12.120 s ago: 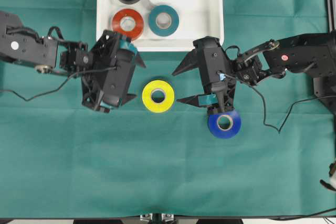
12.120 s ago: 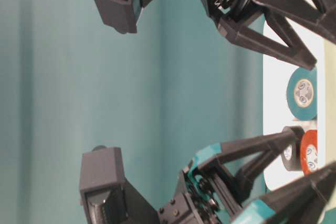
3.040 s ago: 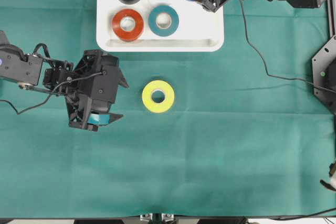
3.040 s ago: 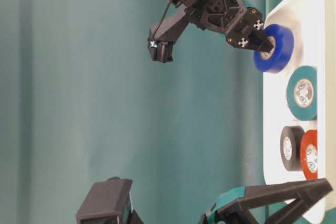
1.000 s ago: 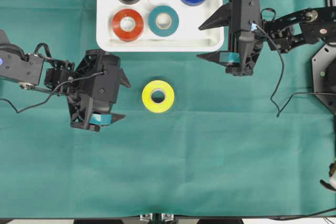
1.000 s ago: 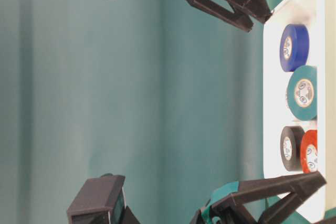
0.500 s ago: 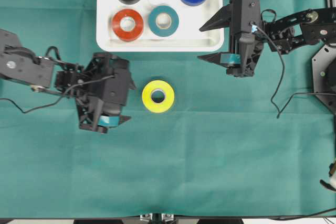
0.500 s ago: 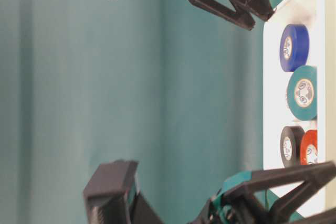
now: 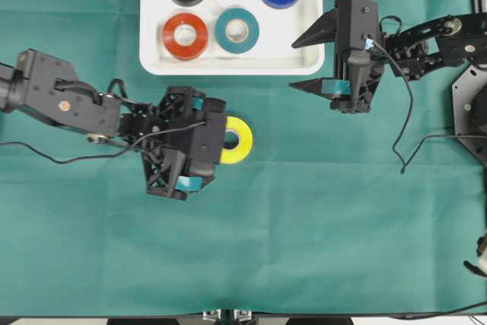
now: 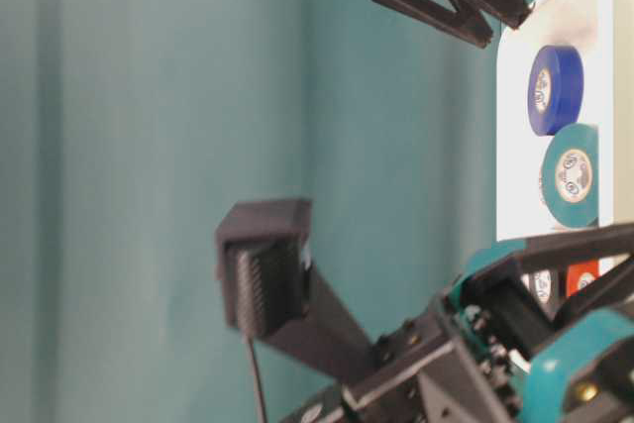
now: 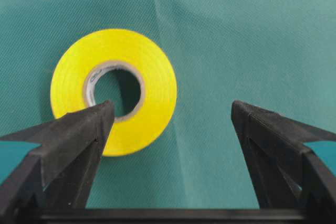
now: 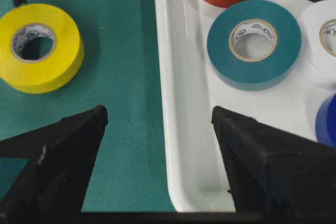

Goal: Put the tape alternately from left to right into the white case.
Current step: 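Move the left gripper over the yellow roll, lower and close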

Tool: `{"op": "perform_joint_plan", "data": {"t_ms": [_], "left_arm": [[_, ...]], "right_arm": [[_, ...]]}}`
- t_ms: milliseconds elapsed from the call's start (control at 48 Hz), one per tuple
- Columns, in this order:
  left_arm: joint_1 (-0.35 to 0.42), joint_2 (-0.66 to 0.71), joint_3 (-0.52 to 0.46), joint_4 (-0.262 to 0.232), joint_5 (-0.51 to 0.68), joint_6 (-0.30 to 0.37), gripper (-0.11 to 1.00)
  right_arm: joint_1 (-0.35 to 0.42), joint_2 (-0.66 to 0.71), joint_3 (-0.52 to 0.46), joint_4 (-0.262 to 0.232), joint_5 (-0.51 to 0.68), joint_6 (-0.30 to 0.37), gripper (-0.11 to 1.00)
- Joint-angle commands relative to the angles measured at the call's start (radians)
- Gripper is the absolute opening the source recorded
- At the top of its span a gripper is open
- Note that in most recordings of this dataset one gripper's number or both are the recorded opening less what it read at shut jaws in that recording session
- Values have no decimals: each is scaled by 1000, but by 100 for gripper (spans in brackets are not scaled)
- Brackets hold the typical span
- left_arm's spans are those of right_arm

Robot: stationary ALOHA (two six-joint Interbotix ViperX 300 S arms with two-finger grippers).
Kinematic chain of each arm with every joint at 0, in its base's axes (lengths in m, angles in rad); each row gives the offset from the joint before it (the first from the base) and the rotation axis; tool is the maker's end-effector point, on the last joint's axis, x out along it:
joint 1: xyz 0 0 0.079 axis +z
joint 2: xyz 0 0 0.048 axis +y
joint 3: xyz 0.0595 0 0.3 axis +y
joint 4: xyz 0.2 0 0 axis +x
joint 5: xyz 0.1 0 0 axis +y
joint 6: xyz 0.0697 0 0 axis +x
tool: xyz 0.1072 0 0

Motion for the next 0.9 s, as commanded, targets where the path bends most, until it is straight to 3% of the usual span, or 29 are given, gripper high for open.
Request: {"op": "perform_joint_plan", "data": {"t_ms": [0,875], "left_arm": [[-5,6,-48,2,20,3,67],[23,135,-133,3,103,3,67]], "right_arm": [[3,-17,-8,-3,-6,-2,84],[11,-17,-8,-3,-6,-3,84]]}}
